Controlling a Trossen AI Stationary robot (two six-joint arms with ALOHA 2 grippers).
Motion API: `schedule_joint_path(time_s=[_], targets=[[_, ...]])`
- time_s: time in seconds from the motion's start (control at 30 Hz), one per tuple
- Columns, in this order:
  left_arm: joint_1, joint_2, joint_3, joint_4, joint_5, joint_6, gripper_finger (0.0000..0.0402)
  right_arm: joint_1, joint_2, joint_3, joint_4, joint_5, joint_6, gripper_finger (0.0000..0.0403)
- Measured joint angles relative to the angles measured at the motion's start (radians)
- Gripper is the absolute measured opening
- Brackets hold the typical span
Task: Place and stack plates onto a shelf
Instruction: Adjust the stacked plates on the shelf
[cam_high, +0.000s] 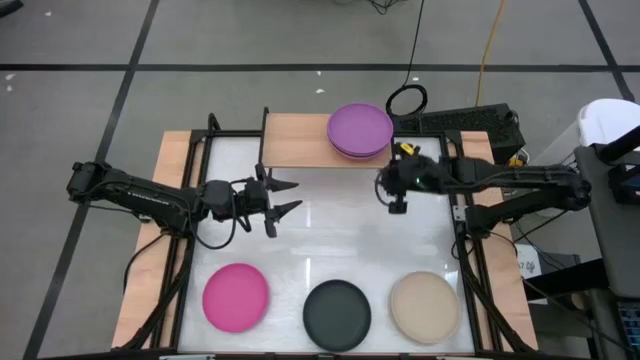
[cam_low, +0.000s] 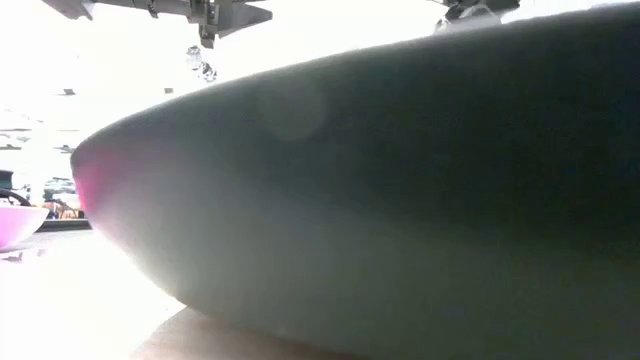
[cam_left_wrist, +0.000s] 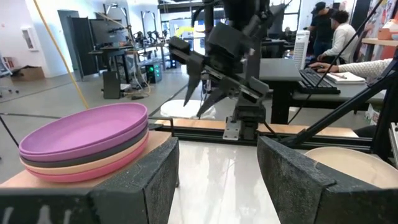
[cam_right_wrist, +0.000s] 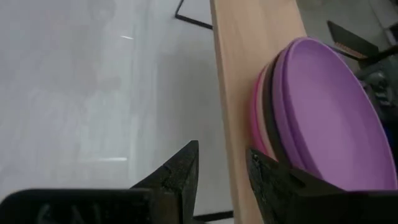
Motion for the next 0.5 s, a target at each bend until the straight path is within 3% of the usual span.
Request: schedule_joint_path(time_s=[0.13,0.33,0.5], targets=[[0.000,0.000,0.000,0.000,0.000,0.001,0.0223,-0.090,-0.001,0.000,0.026,-0.079,-0.082,0.0114],[0.000,0.000,0.000,0.000,0.000,0.002,0.0223,-0.199,-0.001,0.000,0.050,-0.090,-0.142,0.0114],[0.000,0.000,0.000,0.000,0.000,0.003,0.0223,-0.292,0.007,0.000,0.082,-0.213,-0.151,0.0114]])
